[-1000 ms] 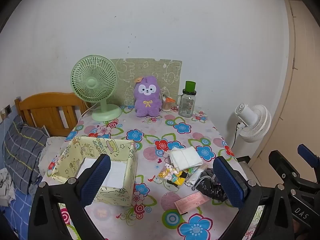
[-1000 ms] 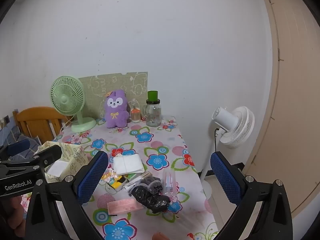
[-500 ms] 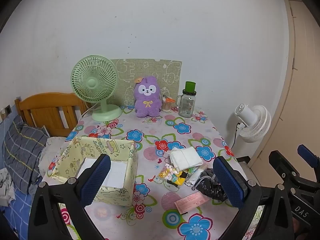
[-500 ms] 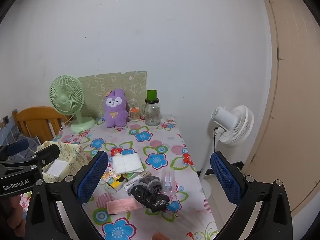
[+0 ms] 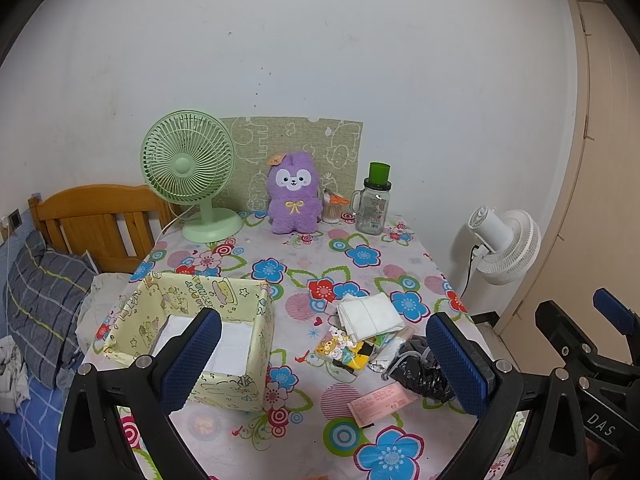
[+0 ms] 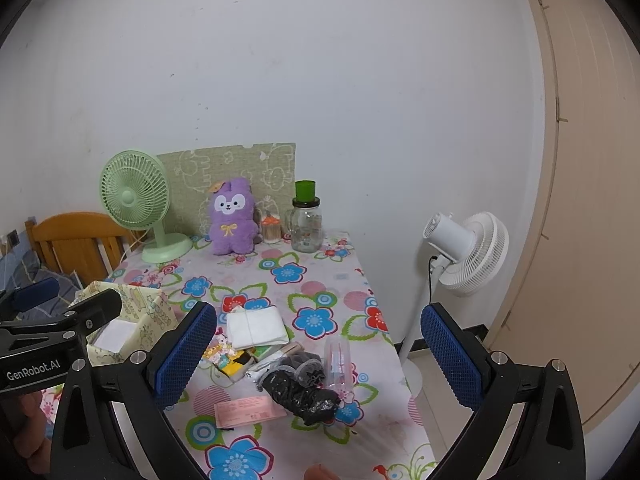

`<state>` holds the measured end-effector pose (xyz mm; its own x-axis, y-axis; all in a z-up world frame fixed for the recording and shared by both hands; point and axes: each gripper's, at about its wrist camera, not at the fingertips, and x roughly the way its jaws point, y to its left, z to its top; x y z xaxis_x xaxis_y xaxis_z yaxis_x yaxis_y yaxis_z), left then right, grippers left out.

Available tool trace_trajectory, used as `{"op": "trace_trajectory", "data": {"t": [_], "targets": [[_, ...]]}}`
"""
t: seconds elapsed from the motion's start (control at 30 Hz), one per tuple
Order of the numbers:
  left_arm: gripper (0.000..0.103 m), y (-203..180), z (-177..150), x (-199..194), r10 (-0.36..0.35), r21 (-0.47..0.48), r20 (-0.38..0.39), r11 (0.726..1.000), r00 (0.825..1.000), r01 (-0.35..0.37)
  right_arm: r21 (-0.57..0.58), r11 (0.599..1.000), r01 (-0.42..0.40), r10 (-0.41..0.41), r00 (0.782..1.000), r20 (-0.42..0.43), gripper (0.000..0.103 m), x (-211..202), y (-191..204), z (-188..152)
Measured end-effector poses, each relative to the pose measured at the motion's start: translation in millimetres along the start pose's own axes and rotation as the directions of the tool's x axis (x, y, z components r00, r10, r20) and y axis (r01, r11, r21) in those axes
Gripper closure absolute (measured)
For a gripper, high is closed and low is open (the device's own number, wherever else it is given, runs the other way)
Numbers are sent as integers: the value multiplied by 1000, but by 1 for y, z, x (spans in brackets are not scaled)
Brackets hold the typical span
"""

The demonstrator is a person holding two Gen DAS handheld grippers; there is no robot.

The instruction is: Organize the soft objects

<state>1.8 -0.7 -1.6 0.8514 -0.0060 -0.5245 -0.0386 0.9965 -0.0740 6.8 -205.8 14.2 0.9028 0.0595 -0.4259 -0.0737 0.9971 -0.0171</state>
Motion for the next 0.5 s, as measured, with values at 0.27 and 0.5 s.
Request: {"op": "trace_trajectory", "data": {"t": [0.27,0.5], "targets": [[0,0,0,1,0,0,0,1000,1000,0,-4,1000,-2,2,1000,-2,0,0,1,0],[0,0,0,1,-1,-1,0,1000,1000,1,-6,1000,-3,3,1000,-3,0,1,2,0]]}}
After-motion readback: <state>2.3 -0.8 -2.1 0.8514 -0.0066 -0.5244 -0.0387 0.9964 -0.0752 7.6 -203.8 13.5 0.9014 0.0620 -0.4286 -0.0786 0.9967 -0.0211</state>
